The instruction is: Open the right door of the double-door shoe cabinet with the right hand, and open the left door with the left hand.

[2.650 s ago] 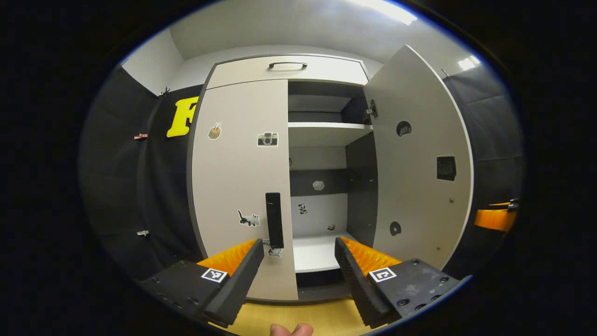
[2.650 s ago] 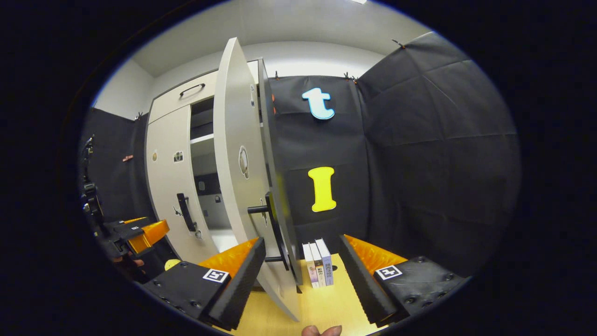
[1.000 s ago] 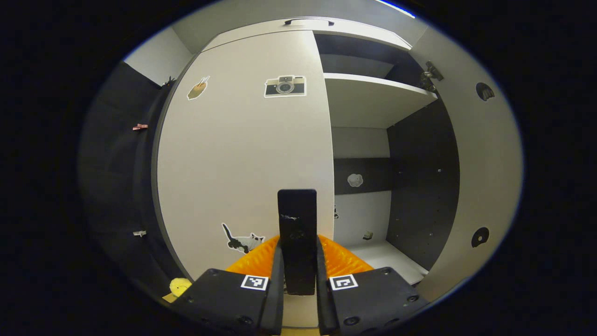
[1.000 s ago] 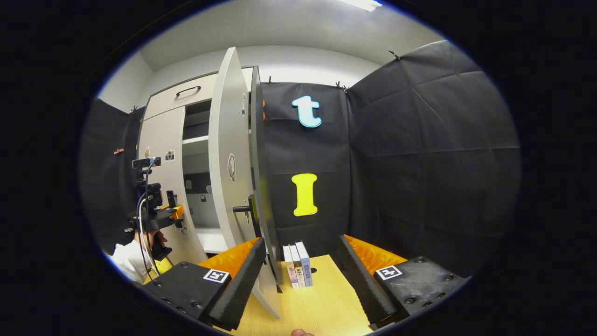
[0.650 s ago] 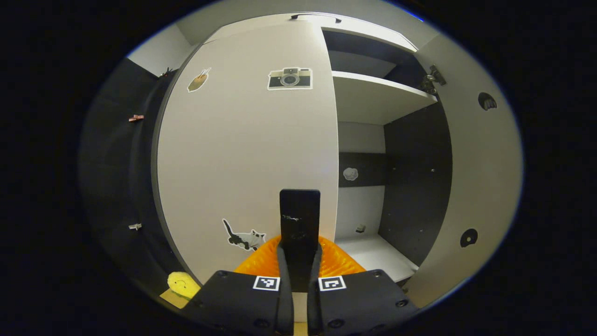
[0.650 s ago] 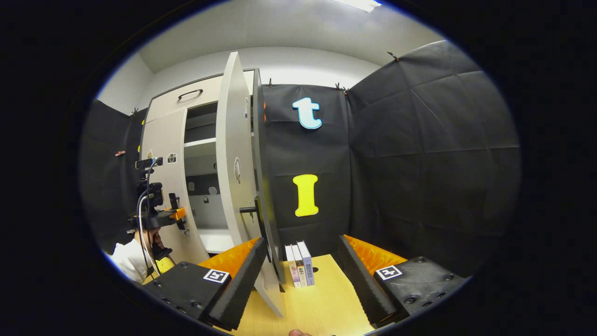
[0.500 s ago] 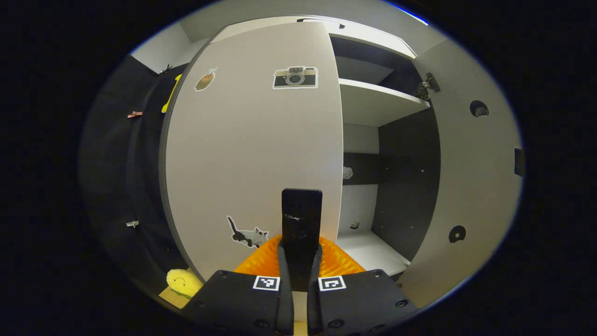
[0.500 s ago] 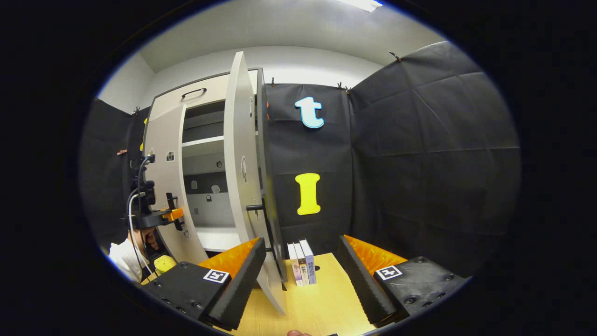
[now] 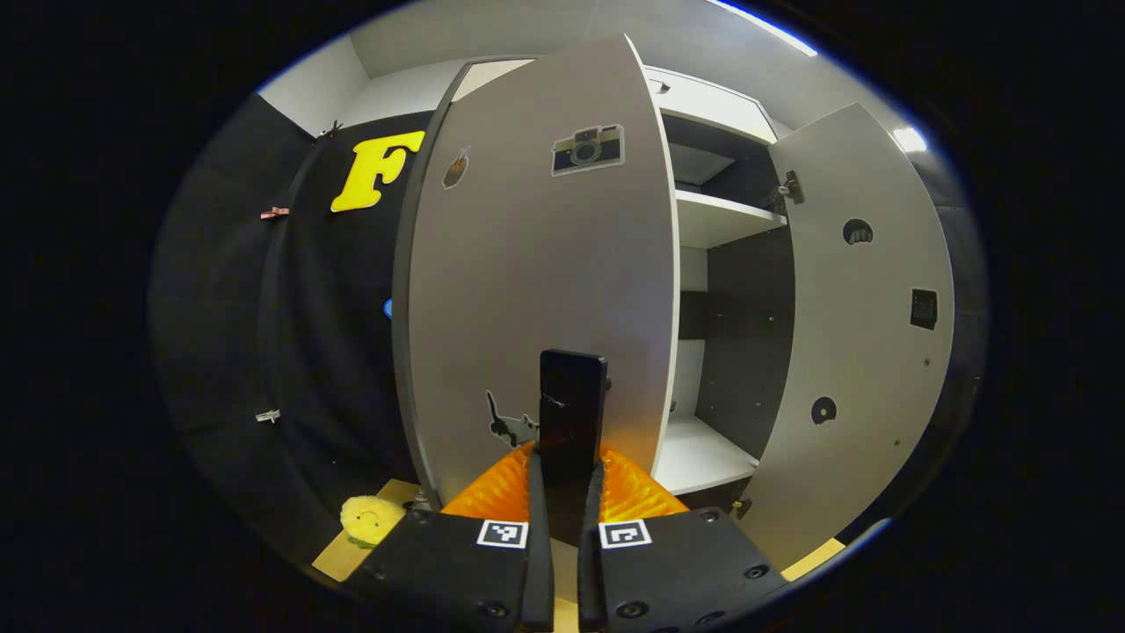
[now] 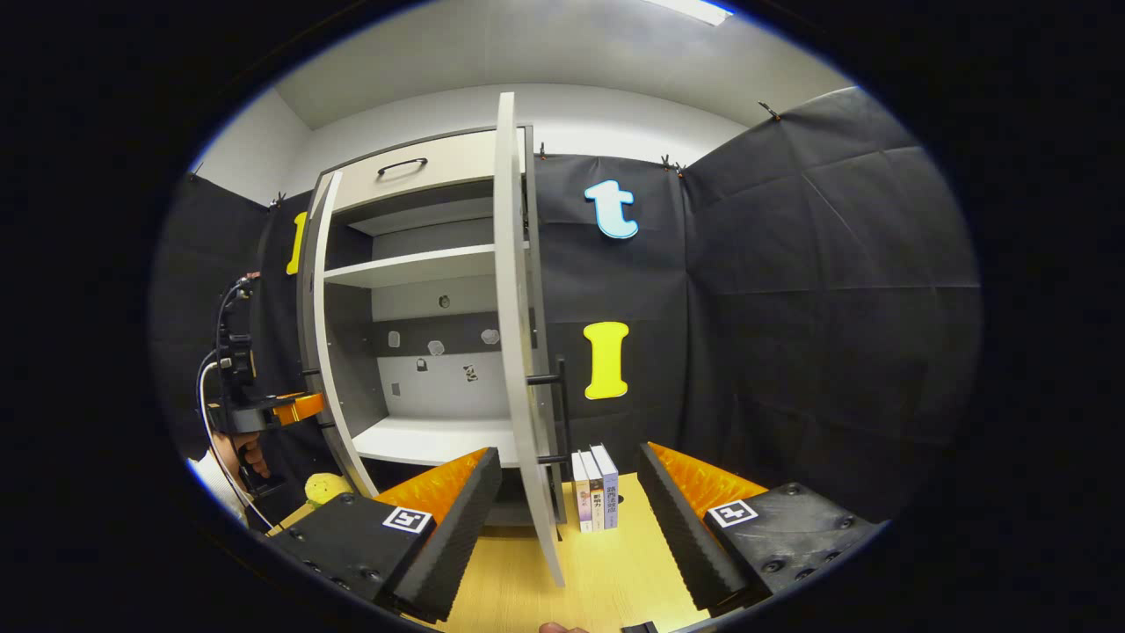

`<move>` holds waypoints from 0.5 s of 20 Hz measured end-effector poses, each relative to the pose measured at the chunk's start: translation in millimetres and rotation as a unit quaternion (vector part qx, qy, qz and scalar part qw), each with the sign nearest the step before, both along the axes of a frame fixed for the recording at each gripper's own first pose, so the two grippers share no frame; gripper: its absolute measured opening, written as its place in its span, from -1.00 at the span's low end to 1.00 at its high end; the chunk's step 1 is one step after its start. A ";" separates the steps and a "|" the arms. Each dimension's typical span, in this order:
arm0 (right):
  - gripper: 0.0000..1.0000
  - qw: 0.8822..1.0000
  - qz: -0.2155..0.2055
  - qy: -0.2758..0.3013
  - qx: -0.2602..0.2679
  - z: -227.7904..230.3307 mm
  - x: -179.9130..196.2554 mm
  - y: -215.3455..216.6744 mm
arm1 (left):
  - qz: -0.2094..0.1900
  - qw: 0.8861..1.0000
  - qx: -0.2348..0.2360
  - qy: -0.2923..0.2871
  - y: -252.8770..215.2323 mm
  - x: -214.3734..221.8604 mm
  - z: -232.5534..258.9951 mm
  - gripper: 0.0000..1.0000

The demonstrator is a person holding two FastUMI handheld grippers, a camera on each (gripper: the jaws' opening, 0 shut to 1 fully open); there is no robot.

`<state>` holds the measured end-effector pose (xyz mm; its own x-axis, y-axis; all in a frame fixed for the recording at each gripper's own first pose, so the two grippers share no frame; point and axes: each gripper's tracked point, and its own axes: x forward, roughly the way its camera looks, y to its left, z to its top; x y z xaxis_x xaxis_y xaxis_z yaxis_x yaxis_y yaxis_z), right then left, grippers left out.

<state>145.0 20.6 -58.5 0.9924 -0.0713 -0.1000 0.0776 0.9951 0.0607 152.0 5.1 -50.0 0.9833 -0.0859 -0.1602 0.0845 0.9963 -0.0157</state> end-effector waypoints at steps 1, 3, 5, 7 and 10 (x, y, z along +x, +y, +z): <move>0.96 1.000 0.005 0.000 0.001 -0.4 0.7 4.2 | 0.002 1.000 -0.003 0.000 7.7 -6.2 1.1 -0.69; 0.96 1.000 0.015 0.001 0.003 -1.2 -0.2 12.4 | 0.007 1.000 -0.009 -0.003 25.4 -20.8 2.8 -0.70; 0.96 1.000 0.023 0.001 0.004 -1.7 0.2 20.1 | 0.005 1.000 -0.008 -0.006 38.3 -29.5 3.3 -0.70; 0.96 0.999 0.035 0.005 0.008 -3.4 0.1 29.7 | 0.002 1.000 -0.008 -0.004 48.5 -35.5 3.8 -0.70; 0.96 0.999 0.054 0.009 0.007 -4.6 -1.4 40.8 | 0.006 1.000 -0.010 -0.006 66.1 -43.2 4.9 -0.70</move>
<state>143.6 61.4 -63.2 0.9923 0.0366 -0.1184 -0.0280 0.9969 0.0735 108.7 71.3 -45.1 0.9862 -0.0765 -0.1465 0.0721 0.9968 -0.0355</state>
